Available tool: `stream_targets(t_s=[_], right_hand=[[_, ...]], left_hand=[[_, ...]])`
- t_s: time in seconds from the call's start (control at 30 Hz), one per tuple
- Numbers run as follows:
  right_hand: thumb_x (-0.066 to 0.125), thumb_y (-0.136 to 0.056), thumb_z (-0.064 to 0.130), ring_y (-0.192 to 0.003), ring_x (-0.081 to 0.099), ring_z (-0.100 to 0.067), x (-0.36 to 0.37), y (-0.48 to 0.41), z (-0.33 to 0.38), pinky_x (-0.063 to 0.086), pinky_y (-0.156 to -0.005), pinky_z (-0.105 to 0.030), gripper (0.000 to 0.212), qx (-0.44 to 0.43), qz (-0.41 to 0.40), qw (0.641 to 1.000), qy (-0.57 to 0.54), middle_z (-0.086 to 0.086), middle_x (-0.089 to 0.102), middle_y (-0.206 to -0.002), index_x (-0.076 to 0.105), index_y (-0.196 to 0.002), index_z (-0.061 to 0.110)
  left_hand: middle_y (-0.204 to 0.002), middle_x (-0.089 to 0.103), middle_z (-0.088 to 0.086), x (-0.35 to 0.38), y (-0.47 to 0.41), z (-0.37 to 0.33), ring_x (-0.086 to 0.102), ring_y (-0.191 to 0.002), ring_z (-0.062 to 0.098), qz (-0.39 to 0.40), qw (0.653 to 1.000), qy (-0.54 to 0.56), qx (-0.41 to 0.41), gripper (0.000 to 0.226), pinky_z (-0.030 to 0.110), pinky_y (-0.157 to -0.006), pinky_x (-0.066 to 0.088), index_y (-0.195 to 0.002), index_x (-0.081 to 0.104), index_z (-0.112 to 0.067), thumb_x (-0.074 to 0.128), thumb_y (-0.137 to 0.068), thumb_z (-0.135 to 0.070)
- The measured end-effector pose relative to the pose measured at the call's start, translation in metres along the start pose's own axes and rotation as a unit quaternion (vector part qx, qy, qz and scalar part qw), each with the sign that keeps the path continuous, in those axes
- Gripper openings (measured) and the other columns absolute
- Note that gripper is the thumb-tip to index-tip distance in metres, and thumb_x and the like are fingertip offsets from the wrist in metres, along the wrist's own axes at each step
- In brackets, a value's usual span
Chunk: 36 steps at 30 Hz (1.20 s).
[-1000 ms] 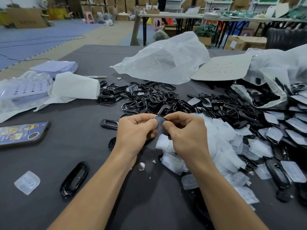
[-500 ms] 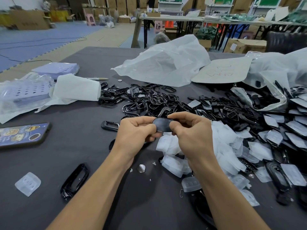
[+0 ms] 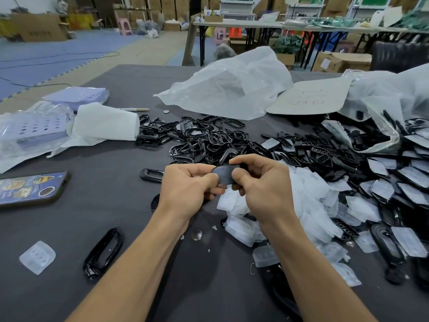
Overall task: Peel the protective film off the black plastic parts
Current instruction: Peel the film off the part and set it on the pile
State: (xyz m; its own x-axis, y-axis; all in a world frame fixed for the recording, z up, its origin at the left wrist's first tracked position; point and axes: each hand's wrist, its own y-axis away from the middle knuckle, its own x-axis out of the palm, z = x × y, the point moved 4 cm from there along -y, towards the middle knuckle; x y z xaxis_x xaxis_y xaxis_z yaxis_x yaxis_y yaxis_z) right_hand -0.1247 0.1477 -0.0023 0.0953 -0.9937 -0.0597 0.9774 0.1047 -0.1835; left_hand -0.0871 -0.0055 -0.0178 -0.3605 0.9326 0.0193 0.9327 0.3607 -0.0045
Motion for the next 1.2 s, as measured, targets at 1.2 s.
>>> stream_targets(t_s=[1.2], right_hand=[[0.055, -0.094, -0.01, -0.058, 0.067, -0.016, -0.0021, -0.0017, -0.0007, 0.056, -0.058, -0.027, 0.036, -0.002, 0.016, 0.999, -0.032, -0.005, 0.075, -0.076, 0.079, -0.096, 0.017]], left_hand=[[-0.08, 0.078, 0.017, 0.0001, -0.0015, -0.0009, 0.076, -0.065, 0.02, 0.058, 0.998, 0.023, -0.022, 0.018, 0.019, -0.052, 0.047, -0.077, 0.08, -0.006, 0.066, -0.08, -0.018]])
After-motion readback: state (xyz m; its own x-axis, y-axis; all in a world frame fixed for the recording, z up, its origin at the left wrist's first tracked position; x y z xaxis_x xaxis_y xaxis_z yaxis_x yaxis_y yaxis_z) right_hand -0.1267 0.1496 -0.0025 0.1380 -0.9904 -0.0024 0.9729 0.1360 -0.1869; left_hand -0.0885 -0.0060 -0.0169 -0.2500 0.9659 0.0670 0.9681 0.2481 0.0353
